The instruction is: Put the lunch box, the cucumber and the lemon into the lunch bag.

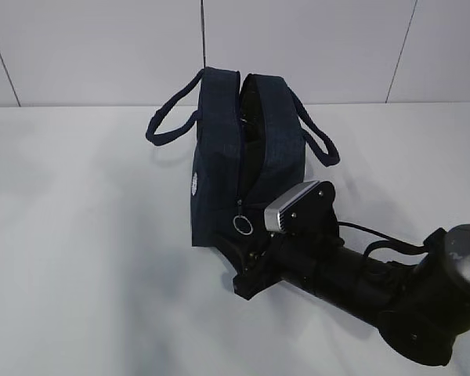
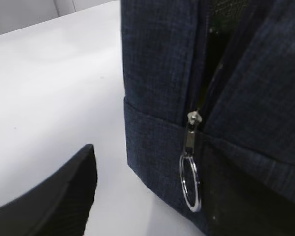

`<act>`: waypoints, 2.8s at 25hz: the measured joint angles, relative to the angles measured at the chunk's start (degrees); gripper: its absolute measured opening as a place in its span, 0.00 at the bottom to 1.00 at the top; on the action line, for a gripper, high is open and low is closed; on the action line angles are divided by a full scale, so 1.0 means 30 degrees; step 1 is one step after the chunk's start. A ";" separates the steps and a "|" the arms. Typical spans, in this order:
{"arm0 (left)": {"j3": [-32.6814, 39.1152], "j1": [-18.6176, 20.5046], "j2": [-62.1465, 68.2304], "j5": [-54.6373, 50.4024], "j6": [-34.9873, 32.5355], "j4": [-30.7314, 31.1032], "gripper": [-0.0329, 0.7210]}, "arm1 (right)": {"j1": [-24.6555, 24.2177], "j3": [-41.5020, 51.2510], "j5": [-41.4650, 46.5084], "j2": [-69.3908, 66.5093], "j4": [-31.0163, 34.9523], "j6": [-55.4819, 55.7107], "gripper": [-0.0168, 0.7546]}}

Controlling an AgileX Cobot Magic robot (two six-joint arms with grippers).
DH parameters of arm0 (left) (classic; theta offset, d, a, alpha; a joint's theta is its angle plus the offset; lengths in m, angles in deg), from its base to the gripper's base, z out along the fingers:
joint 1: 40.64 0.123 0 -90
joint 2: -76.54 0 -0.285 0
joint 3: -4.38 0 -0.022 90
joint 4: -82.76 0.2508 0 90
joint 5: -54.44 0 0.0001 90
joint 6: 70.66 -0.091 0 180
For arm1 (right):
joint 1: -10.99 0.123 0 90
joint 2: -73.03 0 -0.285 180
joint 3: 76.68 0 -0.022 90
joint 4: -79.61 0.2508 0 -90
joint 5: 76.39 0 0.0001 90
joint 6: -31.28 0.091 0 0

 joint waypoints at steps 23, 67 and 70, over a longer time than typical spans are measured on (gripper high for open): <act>0.0000 0.0000 0.0000 0.0000 0.0000 0.0000 0.36 | 0.0000 0.0000 -0.0119 -0.1085 0.0099 0.1684 0.66; 0.0000 0.0000 0.0000 0.0035 0.0000 0.0038 0.36 | 0.0000 -0.1416 -0.0119 -0.1085 0.0647 0.2477 0.26; 0.0000 0.0000 0.0000 0.0035 0.0000 0.0038 0.36 | 0.0000 -0.1416 -0.0119 -0.1098 0.0653 0.2477 0.25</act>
